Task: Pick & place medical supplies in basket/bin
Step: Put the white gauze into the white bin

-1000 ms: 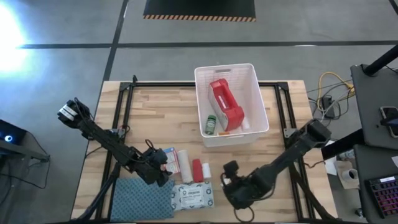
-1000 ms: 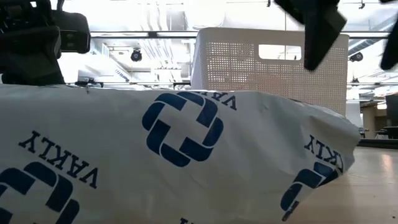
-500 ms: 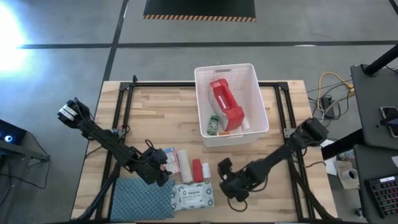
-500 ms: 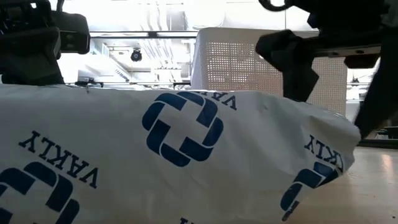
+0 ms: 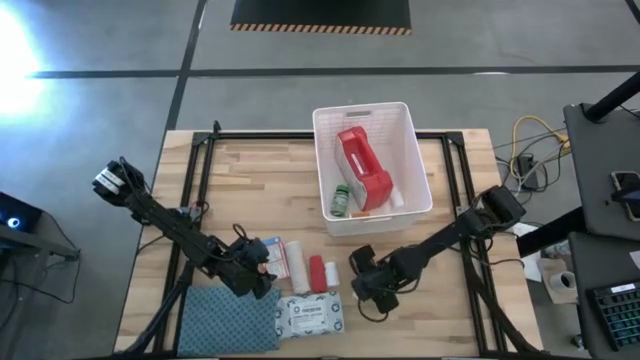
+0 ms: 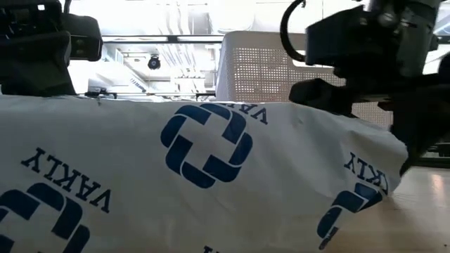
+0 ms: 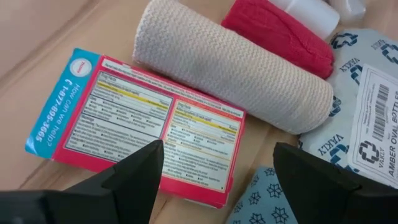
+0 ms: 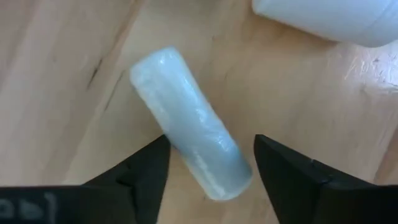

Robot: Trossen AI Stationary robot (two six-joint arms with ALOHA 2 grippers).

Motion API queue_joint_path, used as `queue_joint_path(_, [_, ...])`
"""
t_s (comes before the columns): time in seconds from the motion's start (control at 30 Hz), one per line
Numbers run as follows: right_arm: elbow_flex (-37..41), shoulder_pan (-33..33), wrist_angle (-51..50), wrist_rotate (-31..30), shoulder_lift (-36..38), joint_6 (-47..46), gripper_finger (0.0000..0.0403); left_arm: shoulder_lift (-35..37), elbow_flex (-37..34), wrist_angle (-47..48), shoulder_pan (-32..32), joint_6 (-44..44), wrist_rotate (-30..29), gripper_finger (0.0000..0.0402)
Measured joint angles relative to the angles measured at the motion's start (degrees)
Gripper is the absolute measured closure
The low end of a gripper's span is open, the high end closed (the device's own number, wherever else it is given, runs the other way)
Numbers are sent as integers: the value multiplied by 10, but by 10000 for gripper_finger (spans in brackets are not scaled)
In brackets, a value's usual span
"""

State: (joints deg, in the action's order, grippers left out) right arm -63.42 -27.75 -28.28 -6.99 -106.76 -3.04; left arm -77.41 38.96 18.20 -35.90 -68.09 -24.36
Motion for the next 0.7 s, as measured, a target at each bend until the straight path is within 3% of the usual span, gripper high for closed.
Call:
queue_joint_path(0.3, [-35,-1,-60,17,9,-131,311,0,1,0,0,0,-10,121])
queue_joint_path(0.47, [-80,-1,-110,10,68,-198,379,0,1,0,0,-5,-10,121])
queue_joint_path(0.57, [-120,-2,-138,-79,131,-223,376,0,1,-1,0,-16,-10,121])
queue_joint_path(0.7, [-157,5,-173,-289,218,-225,338,0,1,0,0,-17,-10,121])
